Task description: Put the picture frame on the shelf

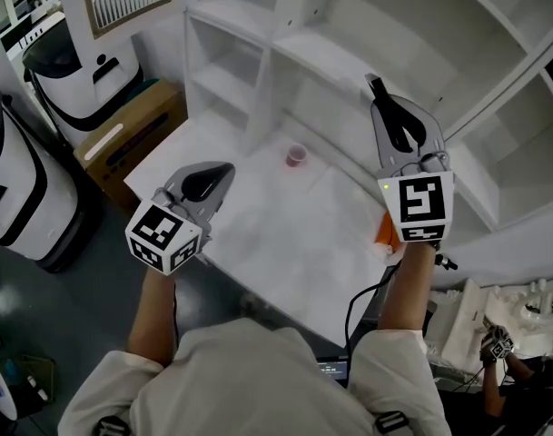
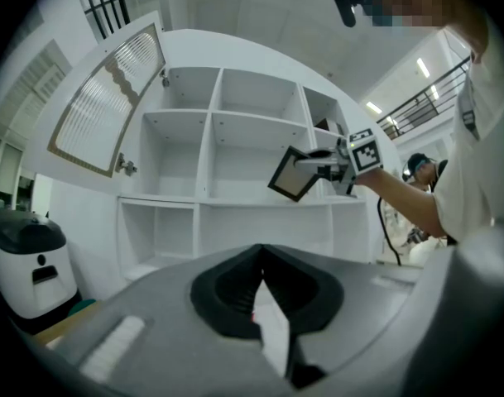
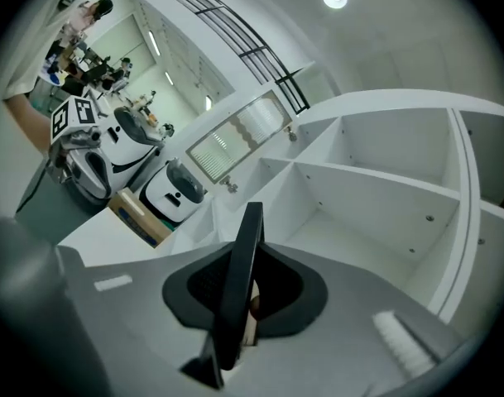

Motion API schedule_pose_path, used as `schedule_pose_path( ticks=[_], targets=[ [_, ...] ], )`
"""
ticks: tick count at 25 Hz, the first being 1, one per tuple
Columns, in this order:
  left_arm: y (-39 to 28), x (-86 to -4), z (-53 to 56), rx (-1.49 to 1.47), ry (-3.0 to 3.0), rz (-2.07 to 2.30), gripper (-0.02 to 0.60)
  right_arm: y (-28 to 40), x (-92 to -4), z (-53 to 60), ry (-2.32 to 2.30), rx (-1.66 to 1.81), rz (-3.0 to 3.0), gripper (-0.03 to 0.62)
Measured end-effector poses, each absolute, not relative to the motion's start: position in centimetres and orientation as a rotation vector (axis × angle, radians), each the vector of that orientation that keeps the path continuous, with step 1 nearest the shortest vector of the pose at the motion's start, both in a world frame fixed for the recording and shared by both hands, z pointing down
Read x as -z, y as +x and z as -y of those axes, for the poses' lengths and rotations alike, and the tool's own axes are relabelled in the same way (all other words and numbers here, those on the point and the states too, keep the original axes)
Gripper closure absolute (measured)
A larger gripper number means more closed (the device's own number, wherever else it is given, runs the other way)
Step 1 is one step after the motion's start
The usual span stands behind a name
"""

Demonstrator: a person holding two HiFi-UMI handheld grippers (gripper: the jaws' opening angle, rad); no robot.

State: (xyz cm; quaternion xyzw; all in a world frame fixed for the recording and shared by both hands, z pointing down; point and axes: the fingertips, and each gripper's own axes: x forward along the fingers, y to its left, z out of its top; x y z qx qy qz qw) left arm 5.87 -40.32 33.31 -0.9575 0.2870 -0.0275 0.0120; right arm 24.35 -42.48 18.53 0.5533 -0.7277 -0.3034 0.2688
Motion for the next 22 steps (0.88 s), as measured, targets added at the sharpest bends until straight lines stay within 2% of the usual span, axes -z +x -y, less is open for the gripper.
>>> schedule_pose_path(
  ticks=[22],
  targets=[
    [5.6, -35.6, 42.0, 0.145, -3.004, -0.977, 0.578, 24.6, -23.9, 47.8, 1.177, 0.822, 1.639, 0.537]
  ],
)
